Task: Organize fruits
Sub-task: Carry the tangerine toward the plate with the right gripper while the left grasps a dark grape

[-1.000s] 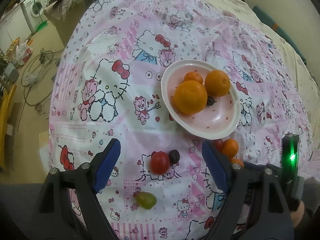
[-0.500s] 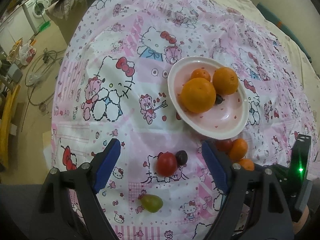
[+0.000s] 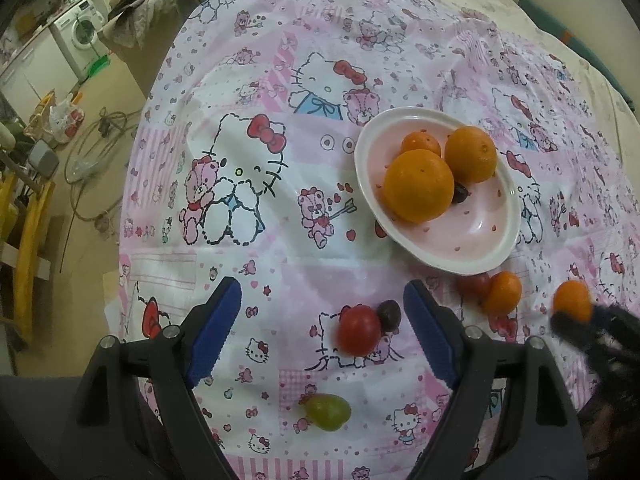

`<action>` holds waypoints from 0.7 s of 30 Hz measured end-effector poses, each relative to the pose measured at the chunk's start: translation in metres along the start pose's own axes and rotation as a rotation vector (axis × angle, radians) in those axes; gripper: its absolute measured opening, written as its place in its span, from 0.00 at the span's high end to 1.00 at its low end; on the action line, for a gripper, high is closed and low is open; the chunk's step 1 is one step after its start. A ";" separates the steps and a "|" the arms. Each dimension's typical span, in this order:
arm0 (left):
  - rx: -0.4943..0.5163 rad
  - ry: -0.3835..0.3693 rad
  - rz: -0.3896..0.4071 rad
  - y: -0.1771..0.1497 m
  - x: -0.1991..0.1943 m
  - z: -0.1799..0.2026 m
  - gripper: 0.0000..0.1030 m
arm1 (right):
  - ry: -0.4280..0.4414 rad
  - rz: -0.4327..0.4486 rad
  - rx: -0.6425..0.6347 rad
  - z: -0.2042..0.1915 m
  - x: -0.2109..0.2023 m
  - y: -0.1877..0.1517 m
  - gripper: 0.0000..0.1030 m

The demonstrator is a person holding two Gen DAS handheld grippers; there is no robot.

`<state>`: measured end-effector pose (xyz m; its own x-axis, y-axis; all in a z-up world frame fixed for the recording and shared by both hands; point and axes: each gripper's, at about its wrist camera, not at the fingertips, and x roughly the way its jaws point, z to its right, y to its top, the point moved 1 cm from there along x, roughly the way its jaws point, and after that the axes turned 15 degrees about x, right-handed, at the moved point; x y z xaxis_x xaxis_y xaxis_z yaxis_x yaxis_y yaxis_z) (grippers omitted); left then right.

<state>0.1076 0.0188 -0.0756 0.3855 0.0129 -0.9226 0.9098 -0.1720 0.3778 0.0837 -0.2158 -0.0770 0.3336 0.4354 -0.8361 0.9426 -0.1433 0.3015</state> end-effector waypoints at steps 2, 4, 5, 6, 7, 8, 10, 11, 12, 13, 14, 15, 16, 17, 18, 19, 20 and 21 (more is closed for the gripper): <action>0.008 0.001 -0.001 0.000 0.001 0.002 0.21 | 0.028 0.034 0.012 0.000 -0.008 0.003 0.55; 0.019 0.003 -0.003 0.001 0.001 0.004 0.21 | 0.058 0.069 0.024 0.001 -0.018 0.007 0.55; 0.023 -0.002 -0.004 0.002 0.001 0.005 0.21 | 0.072 0.084 0.031 0.003 -0.023 0.009 0.55; 0.029 -0.014 -0.008 0.002 0.001 0.006 0.21 | 0.084 0.098 0.041 0.004 -0.027 0.010 0.55; 0.033 -0.026 -0.015 0.003 0.002 0.008 0.21 | 0.095 0.106 0.052 0.006 -0.031 0.012 0.55; 0.048 -0.037 -0.026 0.005 0.003 0.011 0.21 | 0.103 0.112 0.062 0.006 -0.031 0.014 0.55; 0.079 -0.048 -0.048 0.008 0.005 0.017 0.21 | 0.117 0.121 0.086 0.010 -0.035 0.018 0.55; 0.096 -0.055 -0.060 0.011 0.005 0.020 0.21 | 0.123 0.125 0.098 0.012 -0.037 0.019 0.55; 0.109 -0.059 -0.068 0.013 0.006 0.022 0.21 | 0.126 0.129 0.106 0.012 -0.036 0.023 0.55; 0.126 -0.066 -0.077 0.017 0.006 0.024 0.21 | 0.130 0.137 0.114 0.014 -0.037 0.024 0.55; 0.136 -0.071 -0.085 0.018 0.007 0.025 0.22 | 0.133 0.146 0.120 0.014 -0.038 0.026 0.55; 0.152 -0.079 -0.100 0.021 0.007 0.027 0.22 | 0.128 0.162 0.128 0.016 -0.040 0.028 0.55; 0.164 -0.091 -0.111 0.024 0.008 0.028 0.22 | 0.123 0.175 0.134 0.017 -0.042 0.029 0.55; 0.178 -0.100 -0.119 0.026 0.008 0.029 0.22 | 0.120 0.183 0.140 0.019 -0.042 0.031 0.55; 0.191 -0.102 -0.126 0.028 0.009 0.030 0.22 | 0.118 0.187 0.149 0.020 -0.042 0.033 0.55; 0.216 -0.103 -0.138 0.030 0.012 0.032 0.22 | 0.118 0.188 0.160 0.023 -0.042 0.035 0.55; 0.234 -0.104 -0.150 0.032 0.014 0.032 0.22 | 0.116 0.185 0.174 0.026 -0.041 0.036 0.55; 0.264 -0.108 -0.174 0.034 0.019 0.034 0.22 | 0.114 0.182 0.184 0.028 -0.040 0.038 0.55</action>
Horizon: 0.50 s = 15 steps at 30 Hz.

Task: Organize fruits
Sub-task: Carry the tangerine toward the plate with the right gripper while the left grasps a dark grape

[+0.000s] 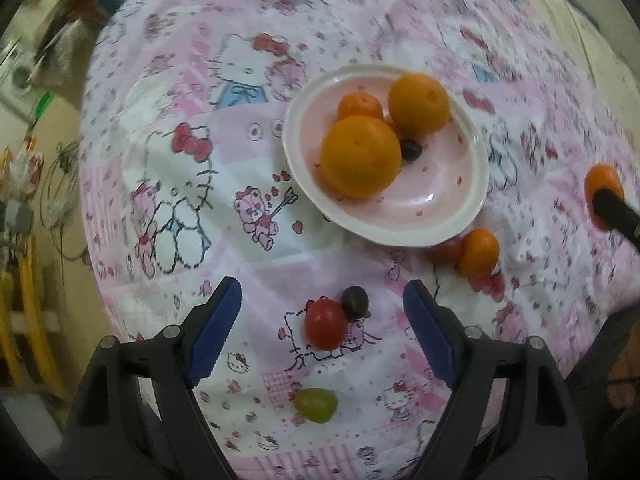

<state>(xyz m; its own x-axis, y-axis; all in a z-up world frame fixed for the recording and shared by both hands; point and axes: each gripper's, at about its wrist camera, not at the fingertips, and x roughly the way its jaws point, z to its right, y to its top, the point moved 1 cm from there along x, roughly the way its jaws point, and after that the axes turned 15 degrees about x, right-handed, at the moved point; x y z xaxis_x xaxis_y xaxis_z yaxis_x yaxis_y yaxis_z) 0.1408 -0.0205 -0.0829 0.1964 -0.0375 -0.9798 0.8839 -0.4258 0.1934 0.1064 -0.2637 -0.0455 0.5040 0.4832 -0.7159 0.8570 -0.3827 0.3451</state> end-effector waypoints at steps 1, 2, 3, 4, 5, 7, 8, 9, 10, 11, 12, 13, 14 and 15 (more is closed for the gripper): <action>0.021 -0.013 -0.023 0.003 0.004 0.001 0.22 | -0.003 -0.002 0.011 0.002 0.001 0.002 0.55; 0.049 -0.032 -0.052 0.006 0.010 0.002 0.23 | -0.006 -0.006 0.024 0.005 0.003 0.003 0.55; 0.078 -0.048 -0.076 0.010 0.015 0.004 0.24 | -0.010 -0.009 0.036 0.007 0.005 0.005 0.55; 0.103 -0.048 -0.095 0.012 0.019 0.006 0.24 | -0.014 -0.010 0.044 0.009 0.007 0.006 0.55; 0.144 -0.039 -0.120 0.016 0.025 0.008 0.25 | -0.018 -0.009 0.048 0.010 0.008 0.007 0.55; 0.187 -0.033 -0.150 0.019 0.034 0.012 0.28 | -0.023 -0.009 0.048 0.010 0.009 0.008 0.55; 0.209 -0.035 -0.177 0.021 0.041 0.015 0.32 | -0.025 -0.007 0.047 0.009 0.010 0.009 0.55; 0.219 -0.041 -0.193 0.021 0.046 0.017 0.39 | -0.028 -0.007 0.044 0.009 0.011 0.009 0.55; 0.236 -0.049 -0.215 0.021 0.052 0.020 0.45 | -0.031 -0.008 0.043 0.009 0.011 0.009 0.55; 0.255 -0.051 -0.227 0.021 0.057 0.024 0.47 | -0.034 -0.009 0.043 0.010 0.012 0.009 0.55; 0.273 -0.049 -0.237 0.021 0.061 0.028 0.50 | -0.038 -0.014 0.044 0.011 0.013 0.009 0.55; 0.288 -0.053 -0.244 0.021 0.064 0.033 0.52 | -0.040 -0.016 0.045 0.011 0.014 0.009 0.55; 0.303 -0.058 -0.248 0.021 0.066 0.036 0.52 | -0.043 -0.018 0.048 0.012 0.014 0.010 0.55; 0.317 -0.056 -0.249 0.022 0.068 0.039 0.55 | -0.046 -0.018 0.050 0.013 0.014 0.010 0.55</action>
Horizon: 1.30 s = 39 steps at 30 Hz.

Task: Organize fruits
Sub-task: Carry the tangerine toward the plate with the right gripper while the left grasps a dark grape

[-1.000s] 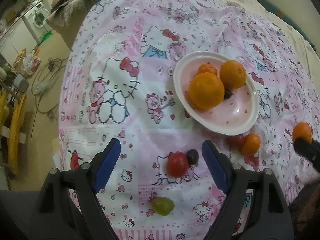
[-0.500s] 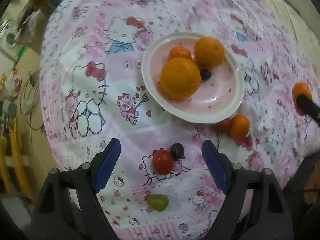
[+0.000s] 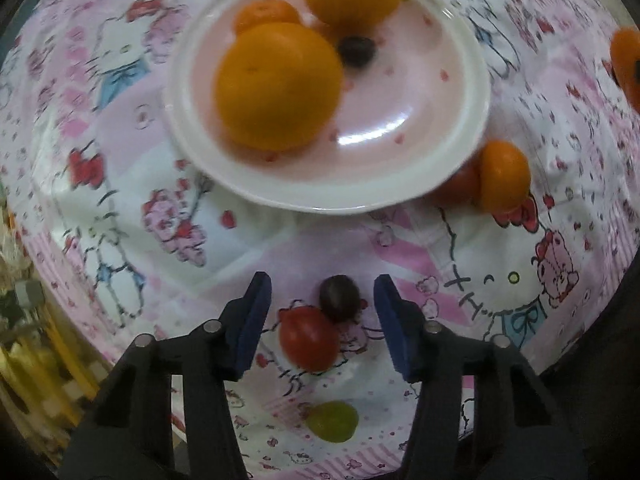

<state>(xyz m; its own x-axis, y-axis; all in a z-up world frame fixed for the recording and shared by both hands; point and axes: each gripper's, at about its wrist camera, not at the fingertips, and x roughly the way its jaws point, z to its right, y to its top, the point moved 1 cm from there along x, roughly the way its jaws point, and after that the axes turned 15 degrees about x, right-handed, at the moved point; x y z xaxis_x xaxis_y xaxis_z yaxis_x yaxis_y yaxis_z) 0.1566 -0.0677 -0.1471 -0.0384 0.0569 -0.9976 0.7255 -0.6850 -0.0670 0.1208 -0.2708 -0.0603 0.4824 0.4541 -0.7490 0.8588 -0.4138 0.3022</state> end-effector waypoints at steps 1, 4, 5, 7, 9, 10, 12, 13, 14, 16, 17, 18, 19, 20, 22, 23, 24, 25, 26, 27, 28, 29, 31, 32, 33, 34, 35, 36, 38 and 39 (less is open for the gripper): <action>0.013 0.007 -0.004 0.002 0.002 0.002 0.63 | 0.000 -0.001 0.003 0.001 0.000 0.000 0.55; 0.030 -0.010 -0.019 0.006 0.007 0.007 0.82 | -0.002 -0.002 0.010 0.003 0.000 0.001 0.55; 0.036 -0.002 -0.020 0.006 0.007 0.008 0.82 | -0.004 -0.003 0.011 0.003 0.000 0.001 0.55; 0.051 0.013 -0.015 0.005 0.008 0.012 0.83 | -0.008 -0.005 0.013 0.004 0.001 0.001 0.55; 0.048 0.019 -0.008 0.004 0.007 0.016 0.83 | -0.007 -0.007 0.015 0.004 0.001 0.001 0.55; 0.041 0.017 -0.002 0.002 0.005 0.016 0.83 | -0.006 -0.007 0.013 0.004 0.001 0.001 0.55; 0.009 0.011 0.023 -0.002 -0.003 0.012 0.84 | -0.003 -0.004 0.007 0.003 0.000 0.001 0.55; -0.007 0.005 0.036 -0.007 -0.008 0.013 0.84 | -0.001 -0.004 0.006 0.003 0.000 0.001 0.55; -0.025 -0.001 0.050 -0.010 -0.012 0.012 0.84 | 0.002 -0.006 0.007 0.003 0.000 0.001 0.55; -0.079 -0.016 0.093 -0.019 -0.026 0.009 0.85 | 0.004 -0.008 0.008 0.003 0.000 0.001 0.55; -0.104 -0.022 0.116 -0.023 -0.031 0.007 0.86 | 0.004 -0.009 0.008 0.003 0.000 0.001 0.55; -0.140 -0.028 0.157 -0.028 -0.040 0.004 0.91 | 0.006 -0.009 0.011 0.003 0.000 0.000 0.55; -0.167 -0.025 0.195 -0.033 -0.049 0.002 0.97 | 0.006 -0.009 0.011 0.003 0.000 0.001 0.55; -0.193 -0.011 0.241 -0.036 -0.059 0.000 0.97 | 0.009 -0.010 0.015 0.003 -0.001 0.001 0.55; -0.224 0.010 0.318 -0.041 -0.077 -0.002 0.97 | 0.016 -0.011 0.023 0.003 -0.002 0.000 0.55; -0.235 0.020 0.341 -0.042 -0.083 -0.003 0.97 | 0.020 -0.011 0.025 0.003 -0.003 0.000 0.55; -0.241 0.023 0.343 -0.040 -0.085 -0.009 0.97 | 0.024 -0.010 0.027 0.002 -0.004 0.000 0.55; -0.250 0.019 0.339 -0.033 -0.086 -0.019 0.97 | 0.025 -0.008 0.027 0.002 -0.005 0.000 0.55; -0.265 0.009 0.333 -0.032 -0.085 -0.027 0.97 | 0.025 -0.006 0.026 0.002 -0.005 0.000 0.55; -0.279 -0.006 0.319 -0.029 -0.078 -0.031 0.97 | 0.023 -0.004 0.024 0.001 -0.005 0.000 0.55; -0.284 -0.016 0.307 -0.031 -0.072 -0.030 0.96 | 0.021 -0.006 0.024 0.001 -0.004 0.000 0.55; -0.289 -0.028 0.287 -0.034 -0.063 -0.028 0.95 | 0.020 -0.009 0.025 0.002 -0.004 0.000 0.55; -0.302 -0.047 0.235 -0.033 -0.045 -0.029 0.76 | 0.014 -0.017 0.024 0.002 -0.003 -0.001 0.55; -0.307 -0.058 0.222 -0.031 -0.037 -0.030 0.72 | 0.011 -0.020 0.023 0.002 -0.003 -0.002 0.55; -0.308 -0.062 0.210 -0.030 -0.030 -0.028 0.70 | 0.007 -0.023 0.022 0.002 -0.002 -0.002 0.55; -0.301 -0.062 0.194 -0.027 -0.025 -0.025 0.70 | 0.005 -0.025 0.021 0.002 -0.001 -0.002 0.55; -0.292 -0.060 0.175 -0.023 -0.019 -0.024 0.70 | 0.004 -0.027 0.020 0.002 0.000 -0.002 0.55; -0.290 -0.056 0.160 -0.020 -0.012 -0.022 0.70 | 0.003 -0.027 0.020 0.002 0.000 -0.002 0.55; -0.275 -0.056 0.143 -0.015 -0.004 -0.017 0.70 | 0.001 -0.026 0.016 0.002 0.001 -0.002 0.55; -0.259 -0.048 0.130 -0.012 0.001 -0.013 0.70 | -0.001 -0.026 0.013 0.001 0.001 -0.003 0.55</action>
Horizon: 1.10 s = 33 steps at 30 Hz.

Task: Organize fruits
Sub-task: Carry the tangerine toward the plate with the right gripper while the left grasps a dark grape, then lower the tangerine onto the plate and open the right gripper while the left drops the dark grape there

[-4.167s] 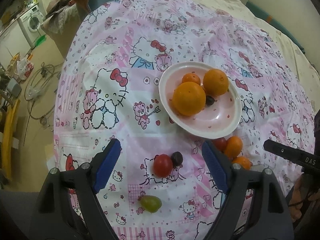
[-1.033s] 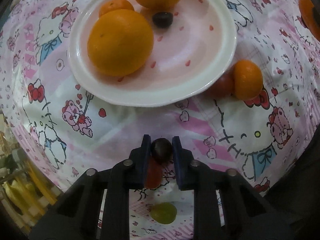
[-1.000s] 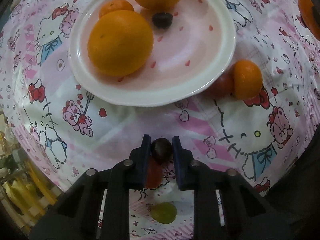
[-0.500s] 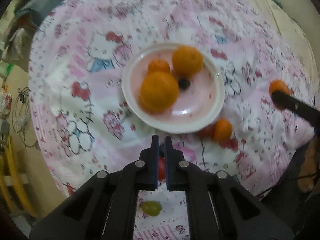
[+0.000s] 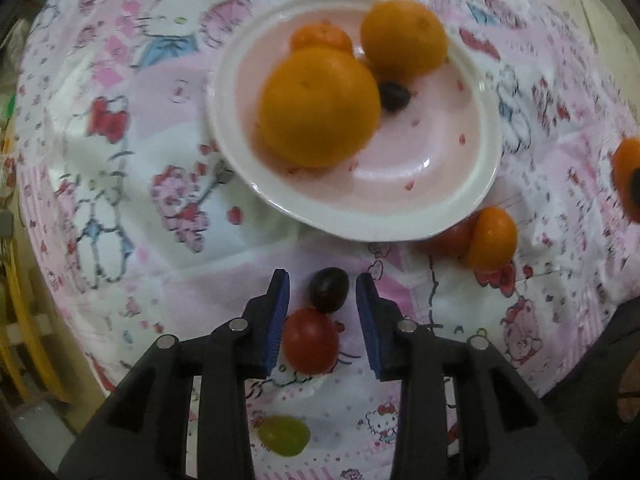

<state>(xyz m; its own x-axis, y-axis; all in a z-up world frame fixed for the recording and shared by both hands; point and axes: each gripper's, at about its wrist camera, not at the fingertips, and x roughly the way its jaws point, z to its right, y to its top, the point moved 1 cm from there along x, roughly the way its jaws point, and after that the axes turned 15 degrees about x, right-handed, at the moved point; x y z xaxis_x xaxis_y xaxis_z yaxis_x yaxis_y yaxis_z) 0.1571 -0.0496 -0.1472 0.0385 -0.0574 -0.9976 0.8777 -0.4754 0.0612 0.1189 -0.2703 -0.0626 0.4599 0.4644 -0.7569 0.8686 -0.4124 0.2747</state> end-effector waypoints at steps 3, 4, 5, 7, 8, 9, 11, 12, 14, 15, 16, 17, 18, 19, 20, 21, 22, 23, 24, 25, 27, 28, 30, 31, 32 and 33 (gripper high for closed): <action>0.028 0.031 -0.014 0.000 0.008 0.008 0.83 | -0.003 -0.001 0.001 0.001 0.000 0.000 0.55; 0.037 0.035 -0.020 0.000 0.009 0.010 0.82 | -0.004 -0.002 0.003 0.002 0.000 0.001 0.55; 0.049 0.048 -0.018 0.000 0.010 0.014 0.83 | -0.004 -0.003 0.004 0.002 0.001 0.001 0.55; 0.062 0.059 -0.009 0.000 0.009 0.019 0.84 | -0.005 -0.003 0.003 0.003 0.001 0.001 0.55; 0.065 0.052 0.003 -0.001 0.005 0.021 0.84 | -0.006 -0.003 0.003 0.003 0.001 0.001 0.55; 0.064 0.051 0.015 -0.001 -0.001 0.025 0.84 | -0.008 -0.005 0.004 0.003 0.001 0.002 0.55; 0.063 0.052 0.051 -0.004 -0.016 0.027 0.84 | -0.010 -0.010 0.007 0.004 0.003 0.002 0.55; 0.060 0.046 0.063 -0.006 -0.022 0.027 0.84 | -0.010 -0.011 0.007 0.004 0.003 0.002 0.55; 0.053 0.038 0.085 -0.011 -0.035 0.027 0.84 | -0.007 -0.009 0.005 0.004 0.002 0.002 0.55; 0.044 0.037 0.102 -0.013 -0.043 0.027 0.84 | -0.006 -0.009 0.004 0.004 0.002 0.002 0.55; 0.039 0.037 0.116 -0.015 -0.049 0.026 0.84 | -0.004 -0.008 0.004 0.003 0.002 0.002 0.55; 0.030 0.037 0.135 -0.016 -0.056 0.024 0.84 | -0.001 -0.007 0.007 0.003 0.001 0.003 0.55; 0.016 0.039 0.160 -0.018 -0.066 0.021 0.84 | 0.004 -0.007 0.011 0.004 0.001 0.003 0.55; 0.002 0.042 0.185 -0.018 -0.076 0.017 0.84 | 0.010 -0.009 0.013 0.003 0.000 0.005 0.55; -0.008 0.042 0.200 -0.018 -0.082 0.010 0.84 | 0.013 -0.008 0.012 0.002 0.000 0.005 0.55; -0.024 0.044 0.224 -0.017 -0.091 0.003 0.84 | 0.018 -0.006 0.011 0.001 -0.001 0.007 0.55; -0.034 0.051 0.242 -0.014 -0.099 -0.008 0.84 | 0.021 -0.006 0.008 0.000 -0.002 0.008 0.55; -0.049 0.065 0.269 -0.012 -0.108 -0.014 0.84 | 0.023 -0.008 0.001 -0.002 -0.002 0.010 0.55; -0.057 0.071 0.283 -0.009 -0.114 -0.022 0.84 | 0.024 -0.012 -0.008 -0.004 -0.001 0.013 0.55; -0.067 0.079 0.300 -0.005 -0.121 -0.028 0.84 | 0.025 -0.018 -0.022 -0.007 -0.001 0.016 0.55; -0.083 0.085 0.321 0.003 -0.127 -0.037 0.84 | 0.022 -0.022 -0.055 -0.013 0.000 0.024 0.55; -0.089 0.087 0.327 0.006 -0.127 -0.039 0.84 | 0.022 -0.019 -0.067 -0.015 0.001 0.028 0.55; -0.100 0.093 0.340 0.015 -0.130 -0.047 0.84 | 0.017 -0.017 -0.087 -0.020 0.005 0.035 0.55; -0.102 0.093 0.343 0.017 -0.129 -0.048 0.84 | 0.017 -0.018 -0.095 -0.022 0.008 0.040 0.55; -0.105 0.093 0.346 0.020 -0.129 -0.050 0.84 | 0.020 -0.019 -0.098 -0.023 0.010 0.042 0.55; -0.106 0.093 0.347 0.025 -0.128 -0.052 0.84 | 0.022 -0.024 -0.104 -0.024 0.015 0.046 0.55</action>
<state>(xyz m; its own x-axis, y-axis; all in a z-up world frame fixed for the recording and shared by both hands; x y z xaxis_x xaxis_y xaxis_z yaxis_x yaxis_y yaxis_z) 0.1986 -0.0086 -0.0192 0.3815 -0.1166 -0.9170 0.8490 -0.3483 0.3974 0.1700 -0.2632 -0.0474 0.4414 0.4913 -0.7509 0.8935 -0.3181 0.3171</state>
